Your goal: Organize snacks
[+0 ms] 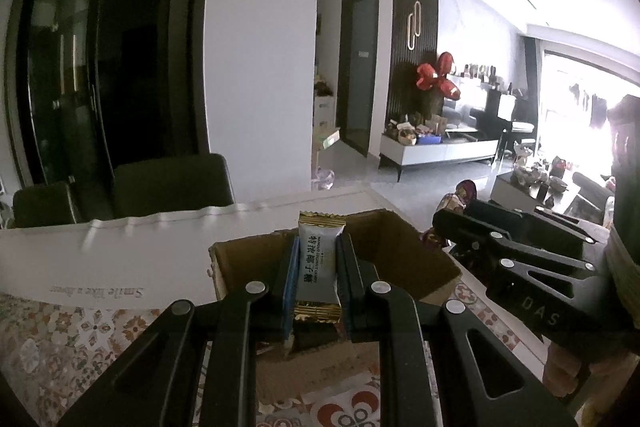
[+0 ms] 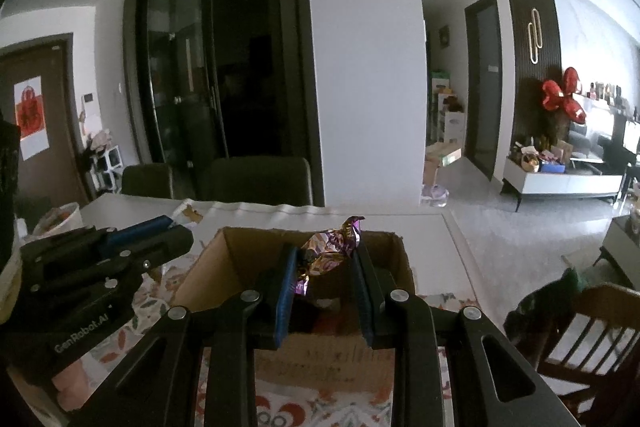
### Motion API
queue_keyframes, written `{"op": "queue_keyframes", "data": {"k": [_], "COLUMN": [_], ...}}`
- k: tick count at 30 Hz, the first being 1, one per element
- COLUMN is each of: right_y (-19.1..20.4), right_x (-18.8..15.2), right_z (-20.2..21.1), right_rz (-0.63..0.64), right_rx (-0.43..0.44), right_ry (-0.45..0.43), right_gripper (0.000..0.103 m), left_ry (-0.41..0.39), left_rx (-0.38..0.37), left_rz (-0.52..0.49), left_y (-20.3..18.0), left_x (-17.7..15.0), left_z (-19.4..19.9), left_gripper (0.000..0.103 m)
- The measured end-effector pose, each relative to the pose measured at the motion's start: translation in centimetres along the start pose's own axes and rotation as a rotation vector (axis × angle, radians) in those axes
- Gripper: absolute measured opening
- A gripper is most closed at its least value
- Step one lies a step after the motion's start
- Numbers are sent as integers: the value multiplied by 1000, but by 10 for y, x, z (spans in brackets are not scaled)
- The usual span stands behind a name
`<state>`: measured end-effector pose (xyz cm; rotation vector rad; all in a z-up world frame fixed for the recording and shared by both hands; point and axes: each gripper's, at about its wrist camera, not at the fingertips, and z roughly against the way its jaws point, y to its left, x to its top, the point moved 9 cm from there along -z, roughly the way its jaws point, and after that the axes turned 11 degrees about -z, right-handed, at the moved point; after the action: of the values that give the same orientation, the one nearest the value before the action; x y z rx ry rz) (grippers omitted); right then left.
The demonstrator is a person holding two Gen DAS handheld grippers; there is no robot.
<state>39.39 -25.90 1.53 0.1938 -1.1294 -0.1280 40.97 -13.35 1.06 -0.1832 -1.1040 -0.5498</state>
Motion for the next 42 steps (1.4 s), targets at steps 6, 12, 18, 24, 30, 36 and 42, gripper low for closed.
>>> {"op": "queue_keyframes", "data": {"k": [6, 12, 18, 24, 30, 36, 42], "right_y": [-3, -10, -15, -24, -25, -22, -15], "right_x": [7, 5, -5, -8, -20, -30, -43], "right_z": [-27, -52, -76, -70, -48, -17, 28], "right_rz": [33, 31, 31, 42, 36, 2, -32], "right_rx": [-17, -28, -52, -109, -139, -136, -130], "right_ry": [42, 107, 186, 174, 141, 114, 80], "right_gripper": [28, 28, 37, 57, 70, 82, 88], "left_ry": [54, 124, 143, 158, 121, 59, 4], "left_rx": [-6, -20, 8, 97, 199, 237, 282], "left_rz": [13, 25, 57, 71, 35, 6, -12], "left_y": [6, 9, 16, 29, 30, 22, 10], "left_x": [4, 0, -5, -19, -30, -34, -38], "left_z": [-29, -58, -73, -62, -25, 21, 74], "left_gripper": [19, 20, 52, 59, 74, 91, 101]}}
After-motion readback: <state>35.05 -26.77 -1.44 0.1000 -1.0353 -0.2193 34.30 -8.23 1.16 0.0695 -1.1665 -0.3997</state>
